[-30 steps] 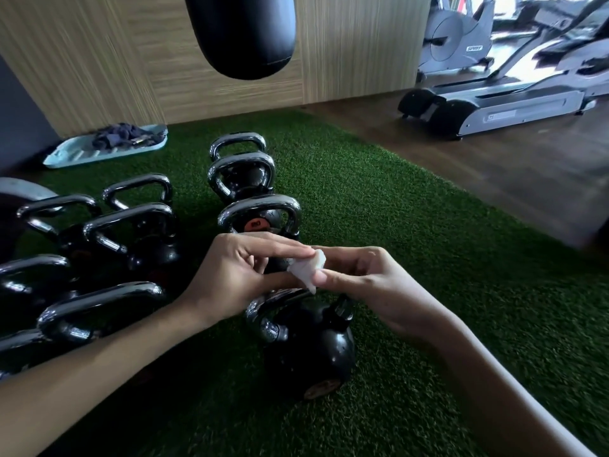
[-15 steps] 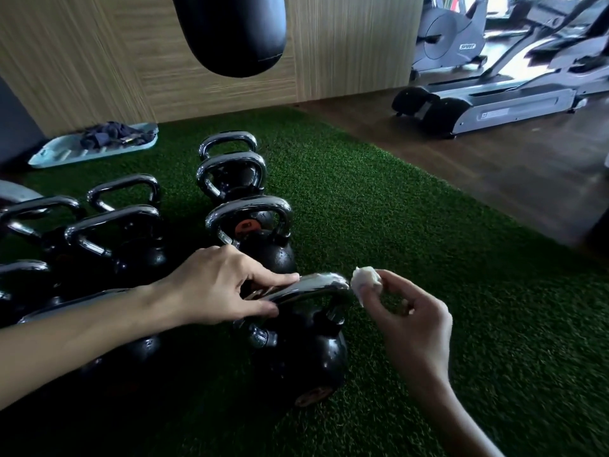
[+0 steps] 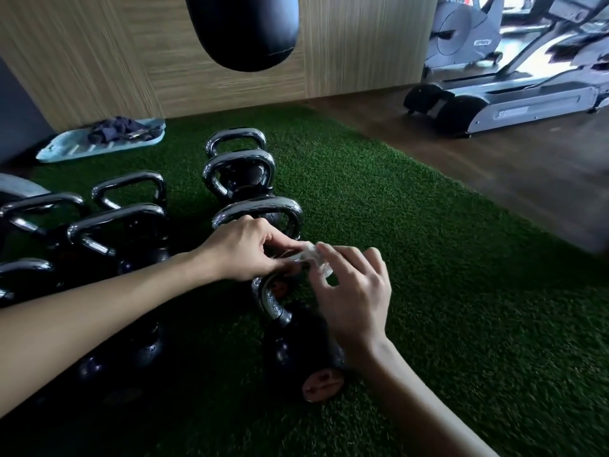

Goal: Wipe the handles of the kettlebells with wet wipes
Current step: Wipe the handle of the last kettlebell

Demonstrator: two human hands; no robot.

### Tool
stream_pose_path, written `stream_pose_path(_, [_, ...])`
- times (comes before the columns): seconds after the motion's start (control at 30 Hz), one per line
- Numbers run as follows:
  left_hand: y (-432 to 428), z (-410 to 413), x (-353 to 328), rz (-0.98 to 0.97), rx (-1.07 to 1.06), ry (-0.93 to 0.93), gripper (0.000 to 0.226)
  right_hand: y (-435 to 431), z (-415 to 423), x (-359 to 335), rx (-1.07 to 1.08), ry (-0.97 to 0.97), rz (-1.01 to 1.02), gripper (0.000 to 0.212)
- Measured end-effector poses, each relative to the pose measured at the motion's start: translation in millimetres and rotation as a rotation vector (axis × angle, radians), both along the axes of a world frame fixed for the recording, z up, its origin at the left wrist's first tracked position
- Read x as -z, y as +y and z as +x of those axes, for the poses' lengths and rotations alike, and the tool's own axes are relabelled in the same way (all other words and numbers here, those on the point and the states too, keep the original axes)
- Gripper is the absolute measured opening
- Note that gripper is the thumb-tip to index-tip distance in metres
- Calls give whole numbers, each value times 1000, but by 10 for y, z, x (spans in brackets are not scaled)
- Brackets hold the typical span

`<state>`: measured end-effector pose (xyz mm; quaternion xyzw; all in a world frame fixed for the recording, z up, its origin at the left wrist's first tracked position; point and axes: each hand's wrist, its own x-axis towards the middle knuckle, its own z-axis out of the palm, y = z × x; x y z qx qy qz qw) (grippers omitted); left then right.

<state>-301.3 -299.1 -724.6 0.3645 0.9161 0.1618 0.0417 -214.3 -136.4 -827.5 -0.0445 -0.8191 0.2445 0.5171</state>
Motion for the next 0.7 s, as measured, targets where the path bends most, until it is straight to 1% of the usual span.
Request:
stream_pose_path(0.07, [-5, -111, 51, -6, -6, -11, 31, 171, -2, 136, 32, -15, -67, 15])
stream_pose_path(0.17, [0, -258, 114, 28, -40, -70, 36, 332, 39, 312, 39, -90, -152, 15])
stream_pose_path(0.27, [42, -332, 133, 52, -32, -134, 37, 301, -26, 237, 5, -58, -148, 14])
stream_pose_path(0.37, [62, -349, 127, 55, -27, -160, 37, 319, -104, 128, 23, -17, -123, 16])
stream_pose_path(0.57, [49, -350, 126, 50, -46, -135, 36, 516, 117, 549, 90, -98, -242, 20])
stream_pose_path(0.7, [96, -362, 109, 46, -60, -152, 36, 476, 92, 506, 51, -81, -197, 17])
